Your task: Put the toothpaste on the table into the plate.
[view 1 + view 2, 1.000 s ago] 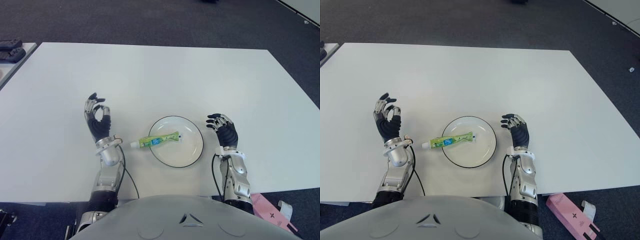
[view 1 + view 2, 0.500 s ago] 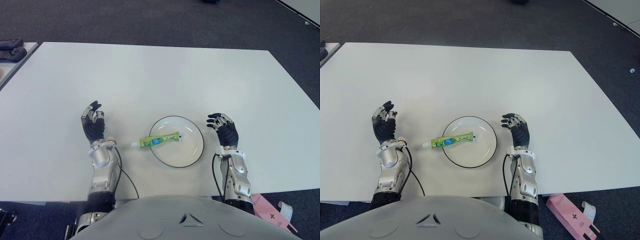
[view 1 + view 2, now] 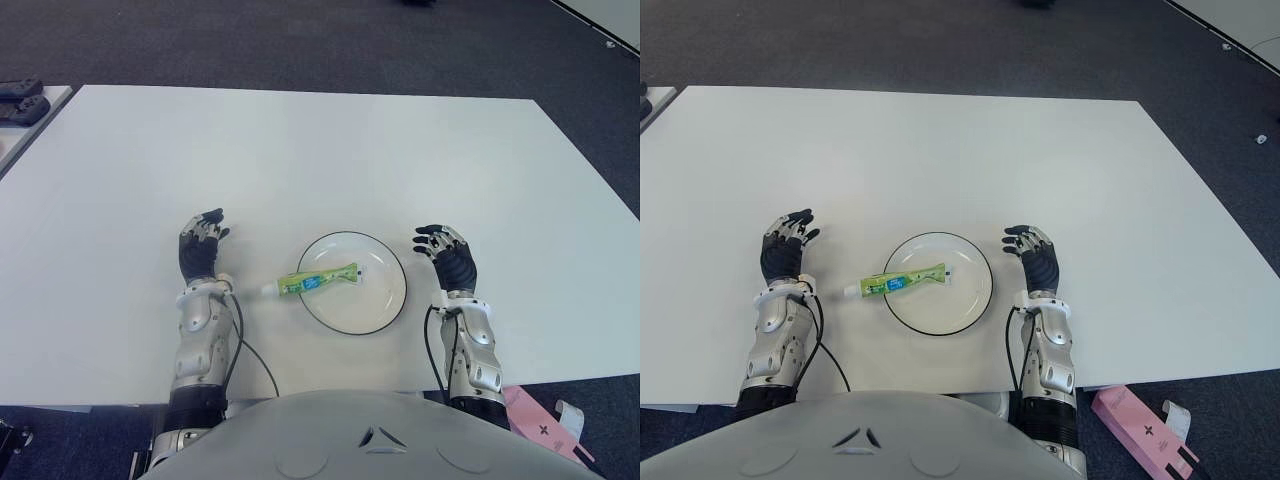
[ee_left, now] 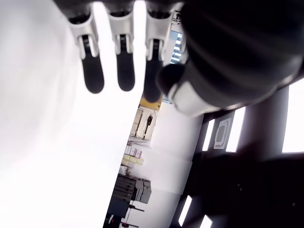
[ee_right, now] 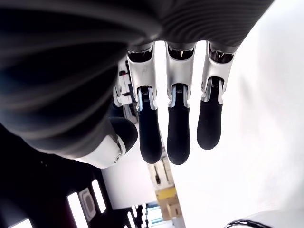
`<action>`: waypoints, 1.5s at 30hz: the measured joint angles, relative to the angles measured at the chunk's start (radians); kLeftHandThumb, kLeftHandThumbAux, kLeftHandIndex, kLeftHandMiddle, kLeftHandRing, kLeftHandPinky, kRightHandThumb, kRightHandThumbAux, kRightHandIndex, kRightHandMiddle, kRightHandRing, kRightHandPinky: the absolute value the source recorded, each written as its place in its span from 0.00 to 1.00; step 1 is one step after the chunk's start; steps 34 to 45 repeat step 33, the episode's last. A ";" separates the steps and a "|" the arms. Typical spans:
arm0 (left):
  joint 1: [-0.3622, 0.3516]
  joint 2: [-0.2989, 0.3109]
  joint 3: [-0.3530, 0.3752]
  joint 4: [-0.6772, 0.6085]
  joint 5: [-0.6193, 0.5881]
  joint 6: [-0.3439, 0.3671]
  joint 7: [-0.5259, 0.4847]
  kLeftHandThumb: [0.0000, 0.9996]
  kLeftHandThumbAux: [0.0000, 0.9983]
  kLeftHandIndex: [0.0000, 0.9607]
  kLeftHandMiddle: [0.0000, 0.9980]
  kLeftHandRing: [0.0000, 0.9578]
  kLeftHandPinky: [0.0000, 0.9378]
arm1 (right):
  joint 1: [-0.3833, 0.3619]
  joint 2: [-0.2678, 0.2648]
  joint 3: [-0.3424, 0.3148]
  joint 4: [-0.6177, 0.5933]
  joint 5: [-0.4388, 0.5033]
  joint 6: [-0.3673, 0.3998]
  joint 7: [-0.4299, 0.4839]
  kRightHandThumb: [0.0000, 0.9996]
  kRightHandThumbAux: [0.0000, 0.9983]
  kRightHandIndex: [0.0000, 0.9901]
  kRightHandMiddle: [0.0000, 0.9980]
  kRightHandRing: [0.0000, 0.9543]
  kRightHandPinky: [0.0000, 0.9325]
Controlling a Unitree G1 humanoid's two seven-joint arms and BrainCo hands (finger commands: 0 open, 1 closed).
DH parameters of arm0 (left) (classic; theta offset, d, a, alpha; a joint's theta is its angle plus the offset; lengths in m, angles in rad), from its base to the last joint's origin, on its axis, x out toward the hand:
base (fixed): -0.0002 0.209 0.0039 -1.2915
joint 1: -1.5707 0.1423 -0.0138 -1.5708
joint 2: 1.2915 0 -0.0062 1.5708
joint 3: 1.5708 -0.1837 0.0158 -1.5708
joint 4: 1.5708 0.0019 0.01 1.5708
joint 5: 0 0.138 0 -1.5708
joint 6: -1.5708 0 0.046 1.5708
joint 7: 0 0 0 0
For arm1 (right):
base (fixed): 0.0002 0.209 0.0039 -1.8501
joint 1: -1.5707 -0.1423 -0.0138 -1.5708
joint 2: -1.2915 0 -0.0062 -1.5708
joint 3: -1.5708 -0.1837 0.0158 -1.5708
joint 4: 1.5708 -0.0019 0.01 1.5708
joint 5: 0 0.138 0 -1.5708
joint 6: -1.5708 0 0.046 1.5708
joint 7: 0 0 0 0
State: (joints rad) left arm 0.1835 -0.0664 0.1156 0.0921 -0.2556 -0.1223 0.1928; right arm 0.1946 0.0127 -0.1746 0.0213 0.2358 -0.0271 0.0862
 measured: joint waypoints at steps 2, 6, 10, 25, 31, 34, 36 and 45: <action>0.000 0.000 0.001 -0.005 -0.003 0.024 -0.010 0.71 0.73 0.44 0.52 0.55 0.49 | 0.000 0.000 0.000 0.000 0.000 0.000 -0.001 0.71 0.73 0.43 0.45 0.49 0.51; 0.000 0.002 0.002 -0.016 -0.004 0.055 -0.032 0.71 0.73 0.44 0.52 0.55 0.50 | 0.000 0.001 0.000 0.000 0.000 0.000 -0.001 0.71 0.73 0.43 0.45 0.49 0.51; 0.000 0.020 -0.002 -0.018 -0.004 0.082 -0.083 0.71 0.73 0.45 0.53 0.56 0.54 | 0.000 0.002 0.000 0.000 0.000 0.000 -0.001 0.71 0.73 0.43 0.45 0.49 0.51; 0.010 0.125 -0.055 -0.011 0.080 0.086 -0.259 0.71 0.72 0.45 0.56 0.58 0.57 | 0.000 0.006 0.002 -0.005 0.000 0.000 -0.008 0.71 0.73 0.43 0.45 0.48 0.50; 0.011 0.142 -0.059 0.007 0.102 0.055 -0.294 0.70 0.72 0.45 0.56 0.57 0.56 | 0.000 0.006 0.001 -0.005 0.005 0.000 -0.003 0.71 0.73 0.43 0.45 0.48 0.50; 0.011 0.147 -0.059 0.013 0.106 0.045 -0.304 0.71 0.72 0.45 0.56 0.57 0.55 | 0.000 0.006 0.001 -0.005 0.006 0.000 0.000 0.71 0.73 0.43 0.45 0.48 0.50; 0.011 0.147 -0.059 0.013 0.106 0.045 -0.304 0.71 0.72 0.45 0.56 0.57 0.55 | 0.000 0.006 0.001 -0.005 0.006 0.000 0.000 0.71 0.73 0.43 0.45 0.48 0.50; 0.011 0.147 -0.059 0.013 0.106 0.045 -0.304 0.71 0.72 0.45 0.56 0.57 0.55 | 0.000 0.006 0.001 -0.005 0.006 0.000 0.000 0.71 0.73 0.43 0.45 0.48 0.50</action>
